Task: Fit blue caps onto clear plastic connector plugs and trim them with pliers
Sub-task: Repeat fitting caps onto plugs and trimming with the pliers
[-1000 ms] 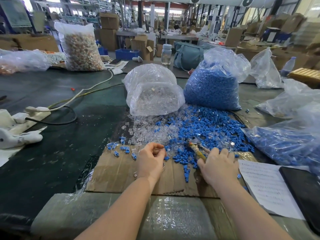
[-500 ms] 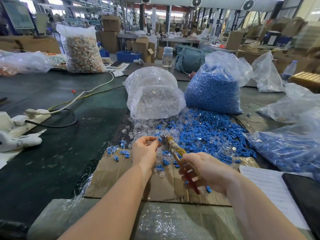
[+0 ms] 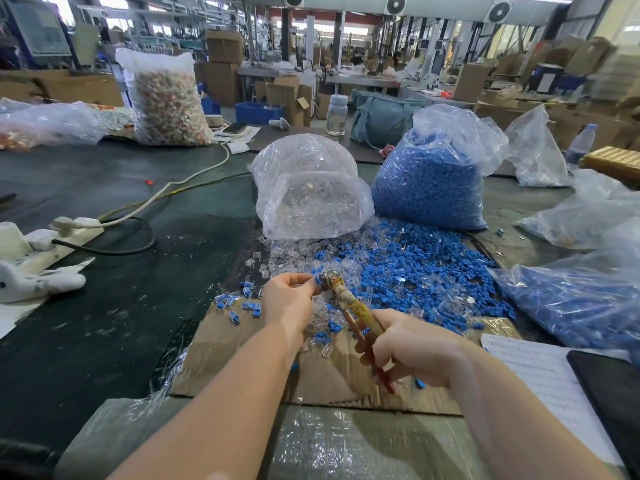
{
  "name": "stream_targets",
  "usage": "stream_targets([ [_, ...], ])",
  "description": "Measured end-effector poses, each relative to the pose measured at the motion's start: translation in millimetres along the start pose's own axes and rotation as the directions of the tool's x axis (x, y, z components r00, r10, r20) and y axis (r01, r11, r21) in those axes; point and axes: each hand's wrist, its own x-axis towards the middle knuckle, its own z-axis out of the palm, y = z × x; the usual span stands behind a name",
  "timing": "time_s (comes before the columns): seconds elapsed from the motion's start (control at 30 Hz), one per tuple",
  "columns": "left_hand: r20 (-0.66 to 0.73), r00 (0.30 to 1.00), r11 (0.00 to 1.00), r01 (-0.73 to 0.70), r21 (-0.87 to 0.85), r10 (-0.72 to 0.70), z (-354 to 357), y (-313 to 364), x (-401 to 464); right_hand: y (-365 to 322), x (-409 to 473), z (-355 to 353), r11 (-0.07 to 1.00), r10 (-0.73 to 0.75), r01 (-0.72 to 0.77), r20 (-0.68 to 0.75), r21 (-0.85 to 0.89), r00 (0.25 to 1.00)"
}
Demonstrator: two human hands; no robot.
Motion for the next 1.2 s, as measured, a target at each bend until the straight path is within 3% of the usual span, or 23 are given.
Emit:
stream_targets([
  [0.53,0.023,0.999,0.999,0.029,0.040,-0.030,-0.8,0.4,-4.1,1.2,-7.4,-0.2,1.000,0.001,-0.001,0.022,-0.016,1.000],
  [1.03,0.029,0.999,0.998,0.034,0.059,-0.036,-2.3,-1.3,-4.1,0.2,-9.2,6.8,0.988,-0.061,0.046,-0.101,-0.146,0.993],
  [1.2,0.032,0.997,0.998,0.064,0.004,-0.065,-2.3,-3.3,-3.8,5.2,-7.0,10.3,0.993,-0.103,0.095,-0.113,-0.070,0.988],
])
